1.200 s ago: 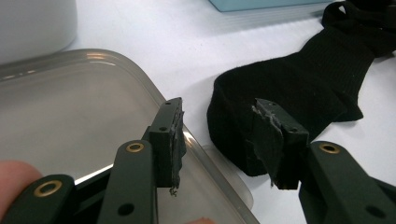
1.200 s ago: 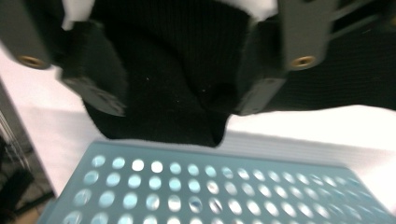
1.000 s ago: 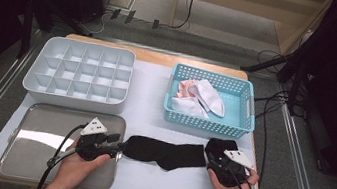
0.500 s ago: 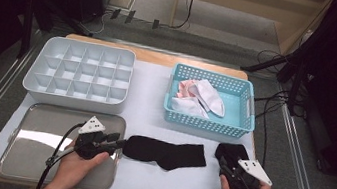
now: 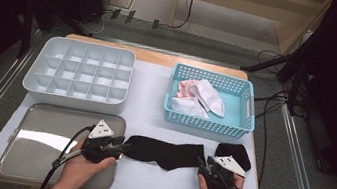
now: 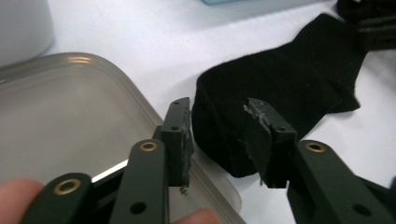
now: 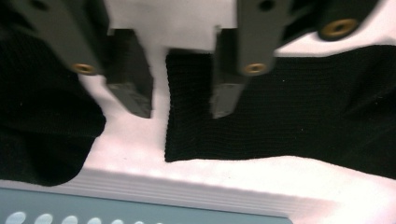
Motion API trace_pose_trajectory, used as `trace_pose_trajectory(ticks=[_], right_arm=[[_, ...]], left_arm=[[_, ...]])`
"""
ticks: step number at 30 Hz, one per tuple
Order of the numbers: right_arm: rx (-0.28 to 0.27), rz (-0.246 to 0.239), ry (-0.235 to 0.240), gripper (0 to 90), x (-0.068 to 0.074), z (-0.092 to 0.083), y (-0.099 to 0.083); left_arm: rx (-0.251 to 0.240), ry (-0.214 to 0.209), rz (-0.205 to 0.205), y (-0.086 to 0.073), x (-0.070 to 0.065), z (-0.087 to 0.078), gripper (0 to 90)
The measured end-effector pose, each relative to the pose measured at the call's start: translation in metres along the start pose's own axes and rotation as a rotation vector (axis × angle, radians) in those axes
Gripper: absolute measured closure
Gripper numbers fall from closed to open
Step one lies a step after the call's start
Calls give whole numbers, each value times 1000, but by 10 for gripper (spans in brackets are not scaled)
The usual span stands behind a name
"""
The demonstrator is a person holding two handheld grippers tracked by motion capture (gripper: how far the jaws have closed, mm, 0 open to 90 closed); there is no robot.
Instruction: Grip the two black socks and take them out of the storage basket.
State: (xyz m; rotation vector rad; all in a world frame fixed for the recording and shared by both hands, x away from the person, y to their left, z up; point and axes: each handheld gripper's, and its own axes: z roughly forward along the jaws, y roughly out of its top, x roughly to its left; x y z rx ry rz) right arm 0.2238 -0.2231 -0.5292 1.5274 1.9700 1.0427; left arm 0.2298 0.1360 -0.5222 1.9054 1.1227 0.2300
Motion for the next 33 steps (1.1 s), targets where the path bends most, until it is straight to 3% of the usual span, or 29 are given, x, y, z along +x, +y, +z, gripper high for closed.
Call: trace_pose_trajectory(ticks=[2,3,4,5,14,17,20,25,26,27,28,30,33], right_arm=[[8,-22,11,773,1,0,0],[9,-29,15,834,-1,-1,2],[9,-29,15,834,-1,-1,2],[5,-14,7,849,-6,-2,5],[-5,19,-12,849,-35,1,10],[-10,43,-10,849,-41,2,11],[-16,24,-27,847,-43,3,12],[-50,58,32,717,-49,-5,13],[-100,74,24,693,-54,-19,15],[-100,74,24,693,-54,-19,15],[-121,77,14,671,-56,-24,16],[-145,71,-53,582,-63,-33,16],[-106,74,-111,416,-71,-29,13]], left_arm=[[10,27,7,0,-1,2,748],[15,26,3,1,-1,3,842],[21,26,-1,1,0,4,842],[32,26,5,2,0,6,900],[80,5,10,22,-10,29,900],[79,23,0,29,-9,36,900],[81,29,-12,31,-8,40,900],[63,12,-19,28,-6,38,895],[43,0,-31,28,-4,35,779],[35,-9,-33,28,-4,33,779],[22,-13,-33,28,-4,28,746],[-2,-22,-39,27,-2,19,672],[-44,-47,-62,24,3,5,641]])
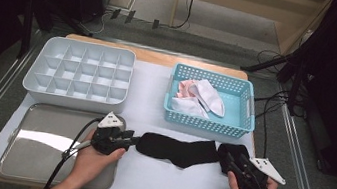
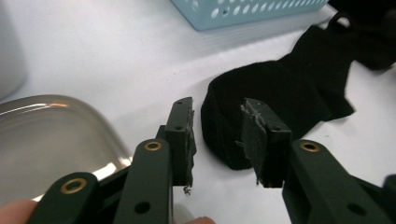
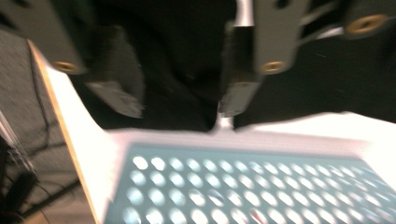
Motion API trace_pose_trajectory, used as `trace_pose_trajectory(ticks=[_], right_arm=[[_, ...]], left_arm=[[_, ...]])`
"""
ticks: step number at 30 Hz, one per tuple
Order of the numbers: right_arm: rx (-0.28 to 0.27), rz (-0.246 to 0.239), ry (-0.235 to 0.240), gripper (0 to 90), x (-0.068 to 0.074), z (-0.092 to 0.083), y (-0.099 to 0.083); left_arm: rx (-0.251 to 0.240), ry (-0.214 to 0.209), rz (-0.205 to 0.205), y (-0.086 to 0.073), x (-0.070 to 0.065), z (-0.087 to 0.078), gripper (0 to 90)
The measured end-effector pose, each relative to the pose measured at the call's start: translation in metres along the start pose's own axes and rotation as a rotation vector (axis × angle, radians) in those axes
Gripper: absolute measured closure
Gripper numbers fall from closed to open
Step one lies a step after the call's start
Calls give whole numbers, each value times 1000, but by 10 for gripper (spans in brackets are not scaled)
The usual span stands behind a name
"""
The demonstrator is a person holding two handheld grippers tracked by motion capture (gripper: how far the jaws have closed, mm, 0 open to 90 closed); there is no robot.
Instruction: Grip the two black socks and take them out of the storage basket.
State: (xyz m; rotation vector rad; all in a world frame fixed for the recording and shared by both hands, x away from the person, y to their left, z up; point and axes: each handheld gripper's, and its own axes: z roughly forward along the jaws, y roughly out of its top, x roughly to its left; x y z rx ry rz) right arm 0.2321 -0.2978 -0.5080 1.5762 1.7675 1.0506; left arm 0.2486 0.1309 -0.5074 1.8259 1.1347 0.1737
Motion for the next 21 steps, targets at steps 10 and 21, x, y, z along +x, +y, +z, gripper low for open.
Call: trace_pose_trajectory(ticks=[10,21], right_arm=[[89,-70,-115,619,3,16,-13],[-46,-39,-98,742,-2,-12,-5]], left_arm=[[-8,-28,-15,-19,9,-13,642],[-32,-19,-24,-17,13,-14,643]])
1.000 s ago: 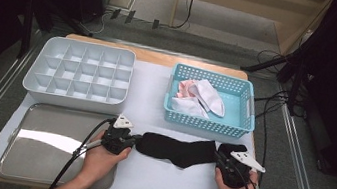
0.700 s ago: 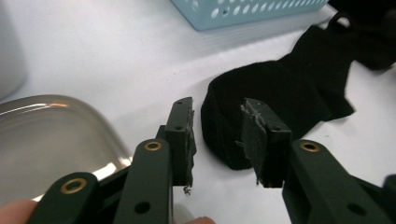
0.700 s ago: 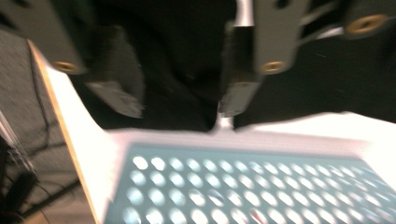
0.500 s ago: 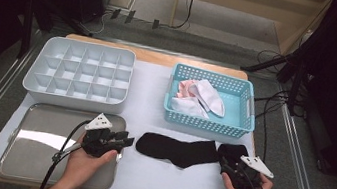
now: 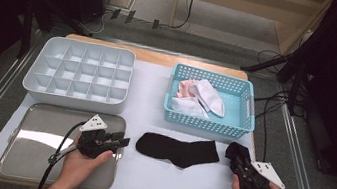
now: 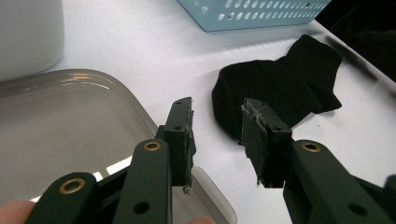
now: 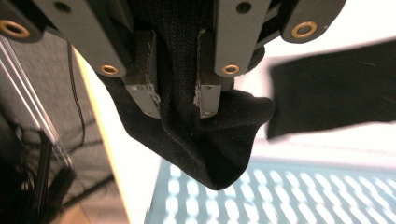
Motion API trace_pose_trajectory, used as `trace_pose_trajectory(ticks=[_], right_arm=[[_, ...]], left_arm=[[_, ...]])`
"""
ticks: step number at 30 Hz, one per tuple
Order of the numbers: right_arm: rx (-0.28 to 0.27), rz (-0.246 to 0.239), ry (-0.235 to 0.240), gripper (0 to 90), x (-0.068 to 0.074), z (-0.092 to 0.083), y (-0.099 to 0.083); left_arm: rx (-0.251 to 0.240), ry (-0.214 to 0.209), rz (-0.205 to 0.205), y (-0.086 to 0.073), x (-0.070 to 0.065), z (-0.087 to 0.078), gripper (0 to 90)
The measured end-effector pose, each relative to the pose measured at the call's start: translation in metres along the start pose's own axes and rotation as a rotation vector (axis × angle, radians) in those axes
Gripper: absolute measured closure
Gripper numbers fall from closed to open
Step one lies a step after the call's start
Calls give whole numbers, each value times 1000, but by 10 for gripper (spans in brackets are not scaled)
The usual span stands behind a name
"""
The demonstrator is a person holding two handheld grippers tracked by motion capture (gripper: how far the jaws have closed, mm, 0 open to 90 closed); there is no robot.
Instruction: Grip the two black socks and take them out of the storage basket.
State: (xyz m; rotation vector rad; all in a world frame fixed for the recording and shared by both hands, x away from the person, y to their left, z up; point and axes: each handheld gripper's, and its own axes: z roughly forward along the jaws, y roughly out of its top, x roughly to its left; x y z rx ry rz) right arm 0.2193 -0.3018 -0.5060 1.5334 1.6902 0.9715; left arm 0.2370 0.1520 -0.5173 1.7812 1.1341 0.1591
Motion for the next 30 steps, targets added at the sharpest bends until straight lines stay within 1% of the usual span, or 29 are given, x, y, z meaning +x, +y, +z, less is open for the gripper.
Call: trace_pose_trajectory(ticks=[1,2,3,4,6,7,9,10,11,12,13,14,15,16,17,18,19,20,21,23,24,25,26,27,28,29,30], right_arm=[[-21,-1,8,742,2,-6,2],[-44,-23,38,741,9,-17,5],[-44,-23,38,741,9,-17,5],[-50,-46,54,740,14,-21,5],[-57,-108,56,740,28,-27,4],[-59,-127,82,739,38,-29,4],[-53,-138,124,738,52,-30,3],[-32,-172,175,737,68,-28,1],[-32,-172,175,737,68,-28,1],[-26,-183,210,735,76,-26,-1],[-2,-211,285,702,89,-20,-5],[-2,-211,285,702,89,-20,-5],[9,-239,317,662,94,-17,-8],[8,-267,328,588,98,-14,-10],[-9,-272,326,471,100,-13,-11],[-9,-272,326,471,100,-13,-11],[-44,-223,313,452,93,-16,-6],[-44,-223,313,452,93,-16,-6],[-57,-188,299,454,88,-17,-4],[-46,-119,248,482,77,-18,-3],[-30,-91,227,483,72,-16,-4],[-13,-52,231,483,68,-14,-6],[6,-34,246,481,66,-13,-7],[33,-18,271,471,65,-11,-8],[65,-15,284,457,66,-8,-10],[97,-17,273,449,67,-4,-13],[123,-18,248,448,69,0,-16]], left_arm=[[4,-2,2,0,0,0,642],[5,-1,1,-1,0,0,641],[6,-2,1,-1,0,1,641],[6,-2,0,-1,0,1,641],[8,-8,0,-1,0,0,641],[7,-10,1,-1,0,1,641],[6,-13,3,-1,-1,1,644],[7,-13,5,-1,-2,1,645],[9,-13,8,-1,-3,2,645],[13,-16,10,-1,-3,2,645],[14,-16,10,-1,-4,2,643],[11,-15,10,-2,-4,3,643],[12,-15,9,-2,-4,3,640],[13,-15,10,-2,-5,3,637],[13,-14,11,-2,-4,3,634],[13,-14,10,-2,-4,2,634],[13,-12,9,-2,-4,2,633],[12,-15,9,-2,-4,1,633],[12,-15,10,-1,-3,1,634],[12,-13,6,-1,-2,2,634],[14,-13,7,-2,-3,2,634],[17,-16,11,-2,-3,2,634],[16,-13,13,-2,-3,2,634],[14,-12,13,-2,-4,2,634],[15,-13,13,-2,-4,2,634],[15,-11,13,-2,-4,3,634],[16,-10,14,-2,-4,2,634]])
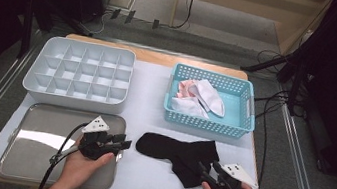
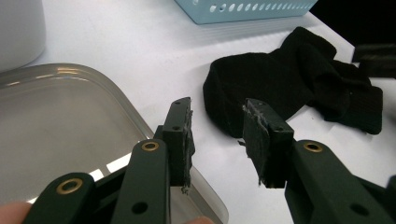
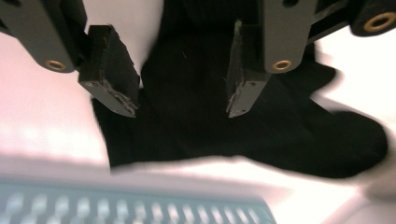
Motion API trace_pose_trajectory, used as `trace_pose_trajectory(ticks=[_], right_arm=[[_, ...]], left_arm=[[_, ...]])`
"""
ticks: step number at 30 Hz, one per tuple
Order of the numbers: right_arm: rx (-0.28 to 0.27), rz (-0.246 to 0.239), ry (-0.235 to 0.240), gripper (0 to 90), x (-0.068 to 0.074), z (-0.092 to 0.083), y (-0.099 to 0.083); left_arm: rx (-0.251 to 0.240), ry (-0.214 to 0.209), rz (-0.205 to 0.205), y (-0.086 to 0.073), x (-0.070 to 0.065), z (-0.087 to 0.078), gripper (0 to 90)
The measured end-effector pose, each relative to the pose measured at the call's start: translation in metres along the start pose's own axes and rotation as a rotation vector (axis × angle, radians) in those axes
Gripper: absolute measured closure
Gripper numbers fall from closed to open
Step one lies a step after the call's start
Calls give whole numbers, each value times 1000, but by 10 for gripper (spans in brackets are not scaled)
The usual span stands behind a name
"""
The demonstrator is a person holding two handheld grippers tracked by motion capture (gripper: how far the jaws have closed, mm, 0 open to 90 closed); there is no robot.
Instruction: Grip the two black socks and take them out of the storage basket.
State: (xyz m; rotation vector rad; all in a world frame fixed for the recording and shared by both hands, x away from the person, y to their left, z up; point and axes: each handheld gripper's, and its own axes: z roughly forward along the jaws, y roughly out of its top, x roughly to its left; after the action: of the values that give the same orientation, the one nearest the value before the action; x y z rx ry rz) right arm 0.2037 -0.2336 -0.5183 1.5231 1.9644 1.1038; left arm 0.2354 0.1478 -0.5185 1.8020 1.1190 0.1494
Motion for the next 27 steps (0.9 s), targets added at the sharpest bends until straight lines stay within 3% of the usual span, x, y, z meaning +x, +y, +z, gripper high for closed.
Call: trace_pose_trajectory(ticks=[2,3,5,8,11,13,18,19,20,21,22,23,25,27], right_arm=[[15,-6,-16,466,1,5,-2],[21,-4,-31,559,1,6,-2],[32,-12,-8,787,1,4,-2],[10,-10,3,832,2,0,1],[-50,-15,19,836,7,-9,10],[-78,-18,68,837,14,-10,21],[-77,-70,169,834,41,14,48],[-68,-91,190,812,45,23,52],[-57,-98,249,634,48,40,57],[-57,-98,249,634,48,40,57],[-60,-97,248,571,49,43,58],[-71,-89,224,553,47,41,58],[-94,-64,213,522,41,32,56],[-122,-37,166,519,30,13,47]], left_arm=[[-2,0,0,0,0,0,634],[-1,-1,0,0,-1,0,634],[1,-6,2,-1,-1,1,636],[3,-6,5,-1,-2,1,637],[2,-8,8,0,-4,3,635],[0,-12,6,1,-5,5,634],[11,-28,25,5,-13,11,617],[13,-30,25,6,-14,13,611],[14,-34,27,7,-16,14,603],[14,-36,26,8,-17,14,603],[16,-35,32,9,-17,15,600],[13,-38,29,9,-18,16,596],[15,-41,26,11,-18,19,591],[15,-39,37,12,-18,22,586]])
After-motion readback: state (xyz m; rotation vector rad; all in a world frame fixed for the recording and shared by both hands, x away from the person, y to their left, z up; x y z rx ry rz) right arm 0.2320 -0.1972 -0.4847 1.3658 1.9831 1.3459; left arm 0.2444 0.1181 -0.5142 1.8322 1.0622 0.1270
